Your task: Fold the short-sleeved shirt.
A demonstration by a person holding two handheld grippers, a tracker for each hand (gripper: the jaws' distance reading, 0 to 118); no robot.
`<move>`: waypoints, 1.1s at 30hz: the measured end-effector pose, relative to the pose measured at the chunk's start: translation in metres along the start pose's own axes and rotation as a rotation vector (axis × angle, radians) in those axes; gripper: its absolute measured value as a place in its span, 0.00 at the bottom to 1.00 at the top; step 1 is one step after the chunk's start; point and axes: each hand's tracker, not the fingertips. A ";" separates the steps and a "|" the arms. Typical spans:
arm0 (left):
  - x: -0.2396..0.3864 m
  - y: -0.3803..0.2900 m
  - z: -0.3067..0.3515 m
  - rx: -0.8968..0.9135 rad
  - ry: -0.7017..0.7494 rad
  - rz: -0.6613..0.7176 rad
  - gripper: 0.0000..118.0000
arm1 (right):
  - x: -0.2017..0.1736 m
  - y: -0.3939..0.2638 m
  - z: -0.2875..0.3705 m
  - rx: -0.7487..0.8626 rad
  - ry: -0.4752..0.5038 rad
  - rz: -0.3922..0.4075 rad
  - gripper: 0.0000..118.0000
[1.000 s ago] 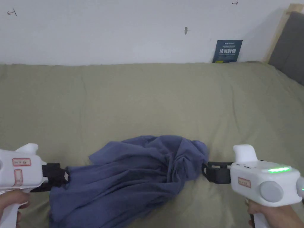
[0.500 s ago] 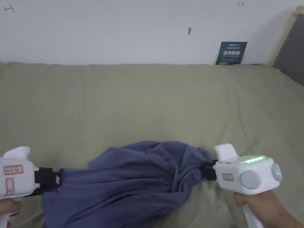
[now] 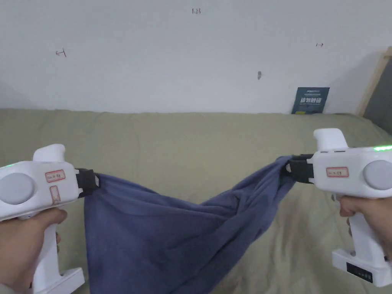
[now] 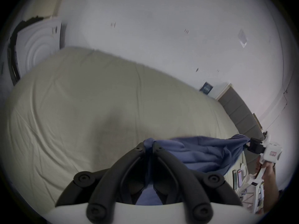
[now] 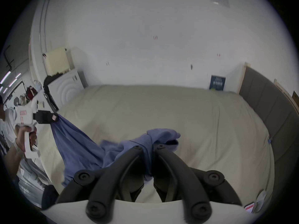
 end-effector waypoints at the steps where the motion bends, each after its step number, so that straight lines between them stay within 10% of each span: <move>1: 0.005 0.010 0.011 0.038 0.001 -0.016 0.05 | -0.006 0.014 0.010 0.021 0.010 0.003 0.08; 19: 0.061 0.234 0.152 0.522 0.005 -0.022 0.05 | -0.019 0.233 0.152 0.407 -0.057 -0.063 0.08; 33: 0.020 0.145 0.021 0.347 -0.002 0.060 0.05 | 0.006 0.132 0.023 0.265 -0.040 -0.195 0.08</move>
